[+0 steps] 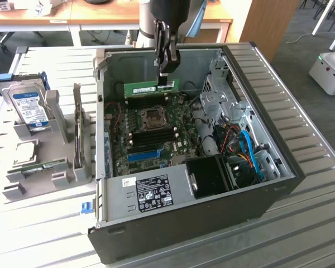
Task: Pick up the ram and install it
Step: 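Pick up the ram and move it above insertion slot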
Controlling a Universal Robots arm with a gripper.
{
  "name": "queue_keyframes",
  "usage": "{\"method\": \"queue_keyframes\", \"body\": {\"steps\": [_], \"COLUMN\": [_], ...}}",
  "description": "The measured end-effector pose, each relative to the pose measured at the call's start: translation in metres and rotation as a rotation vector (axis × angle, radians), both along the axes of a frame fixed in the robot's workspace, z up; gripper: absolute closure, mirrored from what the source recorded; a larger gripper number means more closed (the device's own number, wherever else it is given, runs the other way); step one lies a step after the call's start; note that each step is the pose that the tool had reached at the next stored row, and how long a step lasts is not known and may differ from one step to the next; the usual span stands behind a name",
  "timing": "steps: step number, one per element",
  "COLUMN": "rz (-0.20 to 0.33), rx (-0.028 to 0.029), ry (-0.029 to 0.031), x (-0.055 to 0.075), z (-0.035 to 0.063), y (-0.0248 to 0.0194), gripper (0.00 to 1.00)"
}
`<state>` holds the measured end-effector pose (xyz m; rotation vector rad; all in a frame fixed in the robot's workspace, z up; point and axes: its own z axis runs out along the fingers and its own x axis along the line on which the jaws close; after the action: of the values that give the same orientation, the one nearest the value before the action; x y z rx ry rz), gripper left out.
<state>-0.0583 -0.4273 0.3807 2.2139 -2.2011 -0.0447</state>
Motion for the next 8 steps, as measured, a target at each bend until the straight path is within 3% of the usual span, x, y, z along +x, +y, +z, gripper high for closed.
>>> {"method": "queue_keyframes", "body": {"steps": [8], "rz": [0.0], "rx": [0.0001], "ry": [0.0], "x": [0.0], "z": [-0.0131], "y": [0.0], "gripper": [0.88]}}
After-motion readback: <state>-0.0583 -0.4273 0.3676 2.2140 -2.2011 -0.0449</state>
